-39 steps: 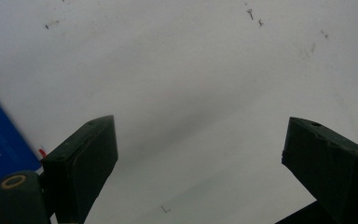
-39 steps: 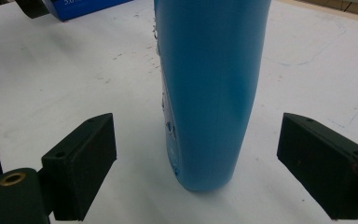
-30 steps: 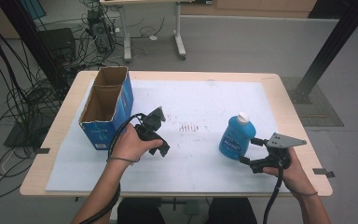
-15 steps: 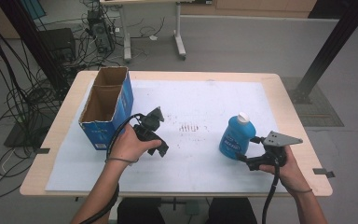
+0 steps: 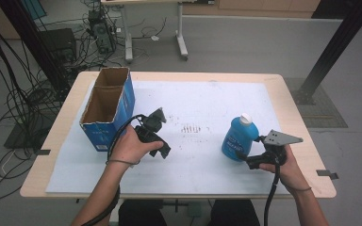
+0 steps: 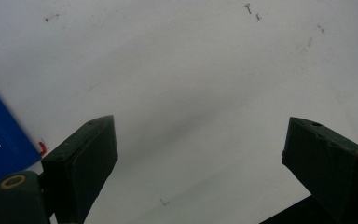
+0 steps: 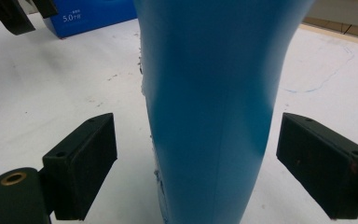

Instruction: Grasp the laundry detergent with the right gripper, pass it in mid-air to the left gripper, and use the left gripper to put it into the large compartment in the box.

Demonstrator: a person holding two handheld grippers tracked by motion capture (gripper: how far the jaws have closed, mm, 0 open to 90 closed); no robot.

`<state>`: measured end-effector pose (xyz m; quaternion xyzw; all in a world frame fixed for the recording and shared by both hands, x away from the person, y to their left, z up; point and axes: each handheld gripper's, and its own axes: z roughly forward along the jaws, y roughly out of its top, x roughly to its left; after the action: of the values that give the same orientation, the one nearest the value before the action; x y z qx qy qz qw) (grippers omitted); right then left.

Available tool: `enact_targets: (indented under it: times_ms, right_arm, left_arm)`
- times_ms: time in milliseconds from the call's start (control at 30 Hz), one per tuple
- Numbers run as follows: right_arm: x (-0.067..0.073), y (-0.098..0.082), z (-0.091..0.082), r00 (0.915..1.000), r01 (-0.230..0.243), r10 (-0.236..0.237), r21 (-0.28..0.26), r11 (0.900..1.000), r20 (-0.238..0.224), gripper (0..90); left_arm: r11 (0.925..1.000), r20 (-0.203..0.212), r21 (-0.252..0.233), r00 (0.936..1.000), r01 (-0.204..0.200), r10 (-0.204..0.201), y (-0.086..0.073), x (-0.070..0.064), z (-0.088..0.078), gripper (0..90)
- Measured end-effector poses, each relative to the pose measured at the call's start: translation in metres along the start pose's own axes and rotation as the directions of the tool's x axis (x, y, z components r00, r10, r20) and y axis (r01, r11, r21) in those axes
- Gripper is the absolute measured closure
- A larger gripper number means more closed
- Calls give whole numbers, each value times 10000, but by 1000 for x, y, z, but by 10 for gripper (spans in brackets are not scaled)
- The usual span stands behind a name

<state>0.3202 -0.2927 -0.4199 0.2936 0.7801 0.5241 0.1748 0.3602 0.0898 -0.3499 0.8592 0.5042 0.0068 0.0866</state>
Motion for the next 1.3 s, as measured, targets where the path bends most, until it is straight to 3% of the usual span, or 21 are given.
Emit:
enact_targets:
  times_ms: [1300]
  right_arm:
    - [1, 2, 18, 9997, -228, 221, -581, 9981, -132, 102]
  left_arm:
    - [9999, 85, 92, 9999, -110, 109, 2, -3, 3, 105]
